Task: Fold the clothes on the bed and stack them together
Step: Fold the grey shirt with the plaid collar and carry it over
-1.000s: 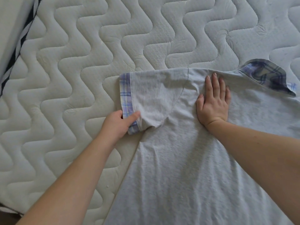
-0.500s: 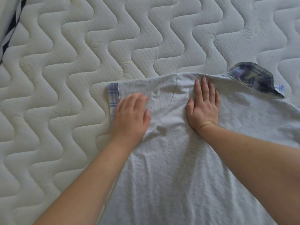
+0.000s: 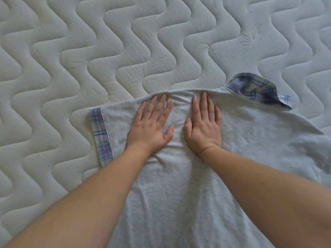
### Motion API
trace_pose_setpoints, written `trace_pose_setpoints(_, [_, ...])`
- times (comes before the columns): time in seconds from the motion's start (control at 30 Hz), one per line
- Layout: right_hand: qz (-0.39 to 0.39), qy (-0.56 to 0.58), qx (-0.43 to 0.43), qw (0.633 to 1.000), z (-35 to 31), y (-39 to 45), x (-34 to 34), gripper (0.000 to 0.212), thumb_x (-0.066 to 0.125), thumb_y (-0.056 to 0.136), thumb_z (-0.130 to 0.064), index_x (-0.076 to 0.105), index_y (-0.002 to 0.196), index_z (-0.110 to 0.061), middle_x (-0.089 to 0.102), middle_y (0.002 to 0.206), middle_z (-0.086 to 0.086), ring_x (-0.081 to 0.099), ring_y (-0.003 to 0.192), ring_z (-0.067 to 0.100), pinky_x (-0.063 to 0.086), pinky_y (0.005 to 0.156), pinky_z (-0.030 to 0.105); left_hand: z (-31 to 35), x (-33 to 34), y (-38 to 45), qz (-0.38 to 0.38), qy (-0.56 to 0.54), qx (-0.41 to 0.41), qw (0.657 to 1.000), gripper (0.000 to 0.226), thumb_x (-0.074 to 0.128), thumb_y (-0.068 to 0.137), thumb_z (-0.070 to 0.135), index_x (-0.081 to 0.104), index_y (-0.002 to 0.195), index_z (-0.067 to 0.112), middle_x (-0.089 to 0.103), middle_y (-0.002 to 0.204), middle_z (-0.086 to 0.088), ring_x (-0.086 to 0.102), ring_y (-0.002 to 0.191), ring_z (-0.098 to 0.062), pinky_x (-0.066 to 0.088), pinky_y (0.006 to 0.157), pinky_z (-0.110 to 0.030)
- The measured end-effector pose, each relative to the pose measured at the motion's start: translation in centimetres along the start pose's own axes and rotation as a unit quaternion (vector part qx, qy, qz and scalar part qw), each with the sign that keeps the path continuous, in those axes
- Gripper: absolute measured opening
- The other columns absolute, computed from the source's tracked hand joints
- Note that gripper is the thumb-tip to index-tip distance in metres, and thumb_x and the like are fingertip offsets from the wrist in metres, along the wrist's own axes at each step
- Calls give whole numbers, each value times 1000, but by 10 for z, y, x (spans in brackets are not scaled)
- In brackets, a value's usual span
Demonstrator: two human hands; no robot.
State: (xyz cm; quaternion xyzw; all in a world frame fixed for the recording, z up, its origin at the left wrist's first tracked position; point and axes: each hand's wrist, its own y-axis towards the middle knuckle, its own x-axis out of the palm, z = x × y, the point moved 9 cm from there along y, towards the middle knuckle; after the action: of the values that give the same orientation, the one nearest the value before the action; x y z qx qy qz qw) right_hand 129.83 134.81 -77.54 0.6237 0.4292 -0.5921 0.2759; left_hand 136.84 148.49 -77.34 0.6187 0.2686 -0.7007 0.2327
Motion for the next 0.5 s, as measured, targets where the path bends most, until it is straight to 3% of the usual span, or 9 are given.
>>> trace_pose_setpoints(0.17, [-1, 8, -8, 1000, -1, 1, 2, 70, 27, 93, -42, 8, 157, -22, 4, 165, 6, 1, 151, 19, -5, 122, 39, -3, 6, 3, -9, 0, -9, 1000, 81, 32, 90, 54, 11, 158, 14, 10, 165, -5, 11, 152, -20, 10, 122, -44])
trace_pose_setpoints(0.33, [12, 12, -21, 1000, 0, 3, 4, 69, 29, 94, -43, 10, 157, -24, 5, 165, 5, 3, 151, 18, -3, 121, 41, -2, 6, 6, -2, 15, -4, 1000, 80, 31, 89, 54, 8, 158, 20, 12, 165, -5, 12, 151, -22, 8, 122, -45])
trace_pose_setpoints(0.5, [-18, 24, -18, 999, 0, 3, 2, 68, 27, 95, -43, 6, 157, -25, -3, 165, 1, -6, 150, 14, -6, 121, 40, 2, 3, 7, -75, 67, -25, 995, 72, 12, 91, 54, -10, 155, 30, -8, 165, -4, -3, 152, -22, -1, 122, -44])
